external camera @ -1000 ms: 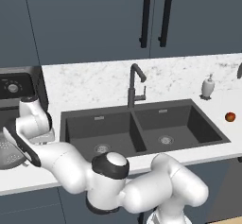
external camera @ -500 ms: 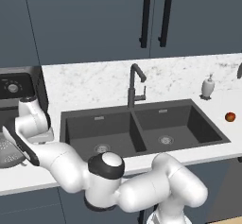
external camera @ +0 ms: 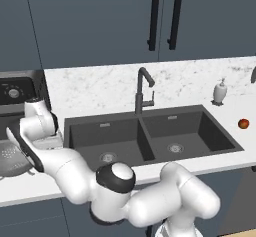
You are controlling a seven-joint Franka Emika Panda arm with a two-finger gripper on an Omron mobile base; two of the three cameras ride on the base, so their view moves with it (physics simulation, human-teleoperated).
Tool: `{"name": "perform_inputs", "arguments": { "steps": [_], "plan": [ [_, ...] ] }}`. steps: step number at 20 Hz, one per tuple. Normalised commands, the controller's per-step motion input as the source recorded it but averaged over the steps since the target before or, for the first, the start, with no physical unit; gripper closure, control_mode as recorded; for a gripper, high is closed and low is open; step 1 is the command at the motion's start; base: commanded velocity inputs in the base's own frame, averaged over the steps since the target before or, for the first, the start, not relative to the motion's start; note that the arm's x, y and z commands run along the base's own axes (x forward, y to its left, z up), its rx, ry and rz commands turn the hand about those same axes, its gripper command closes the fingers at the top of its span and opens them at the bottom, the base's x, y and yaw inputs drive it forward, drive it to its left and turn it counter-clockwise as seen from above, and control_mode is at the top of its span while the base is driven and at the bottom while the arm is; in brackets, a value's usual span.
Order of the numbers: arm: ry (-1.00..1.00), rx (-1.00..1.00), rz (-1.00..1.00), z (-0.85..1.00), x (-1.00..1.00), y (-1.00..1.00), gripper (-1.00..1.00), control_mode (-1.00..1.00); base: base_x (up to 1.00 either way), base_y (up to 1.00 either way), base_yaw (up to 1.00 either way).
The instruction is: Put the colander in the sink, put the apple in the colander, and turn on the sink faucet and pour water over the colander.
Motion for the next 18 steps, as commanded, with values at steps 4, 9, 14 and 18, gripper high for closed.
{"name": "perform_inputs", "arguments": {
  "steps": [4, 9, 14, 18],
  "plan": [
    [0.00, 0.06, -0.06, 0.09, -0.43, -0.92, 1.00, -1.00, 0.00, 0.00, 0.00],
    [0.00, 0.03, -0.17, 0.00, -0.51, -1.00, 1.00, -1.00, 0.00, 0.00, 0.00],
    [0.01, 0.03, -0.29, 0.00, -0.34, -1.00, 1.00, -1.00, 0.00, 0.00, 0.00],
    [0.06, 0.00, -0.52, 0.00, -0.12, -1.00, 1.00, -1.00, 0.00, 0.00, 0.00]
  ]
}}
